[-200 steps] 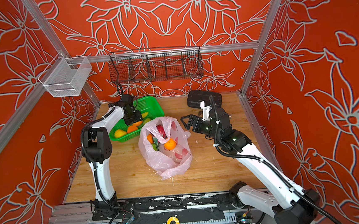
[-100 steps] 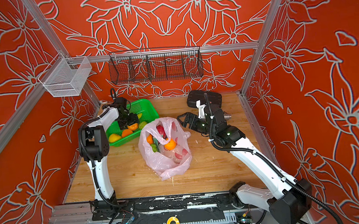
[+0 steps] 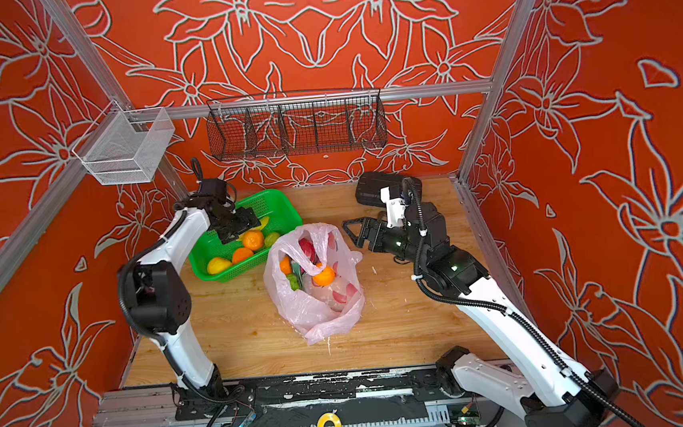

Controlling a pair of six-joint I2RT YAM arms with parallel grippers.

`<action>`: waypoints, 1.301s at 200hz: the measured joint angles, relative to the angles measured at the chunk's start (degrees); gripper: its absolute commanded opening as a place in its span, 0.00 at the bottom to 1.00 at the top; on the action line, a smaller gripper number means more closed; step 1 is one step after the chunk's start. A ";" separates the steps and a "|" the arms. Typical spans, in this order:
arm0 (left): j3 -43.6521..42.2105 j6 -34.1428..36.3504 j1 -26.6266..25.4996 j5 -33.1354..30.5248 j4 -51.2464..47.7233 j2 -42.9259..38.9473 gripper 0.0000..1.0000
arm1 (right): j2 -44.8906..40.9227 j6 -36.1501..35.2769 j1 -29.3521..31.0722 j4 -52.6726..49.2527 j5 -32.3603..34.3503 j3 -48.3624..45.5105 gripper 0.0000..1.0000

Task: Untie the knot of the plastic bag and take out the fruit
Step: 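Move both grippers back to the pink bag opening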

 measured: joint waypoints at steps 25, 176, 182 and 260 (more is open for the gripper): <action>-2.14 -1.88 -2.08 1.70 1.86 -11.02 0.85 | 0.04 -3.17 0.94 -1.44 -1.79 0.00 0.84; -33.38 -14.99 -30.32 -7.50 0.79 -47.06 0.83 | 17.05 -18.03 18.75 -8.63 4.94 0.24 0.66; -34.58 -15.87 -30.71 -7.52 0.66 -48.22 0.83 | 17.77 -18.16 18.95 -8.55 4.96 0.24 0.65; -45.44 -20.55 -34.56 -2.67 8.74 -41.13 0.98 | 28.59 -16.74 21.16 -3.89 9.33 0.28 0.60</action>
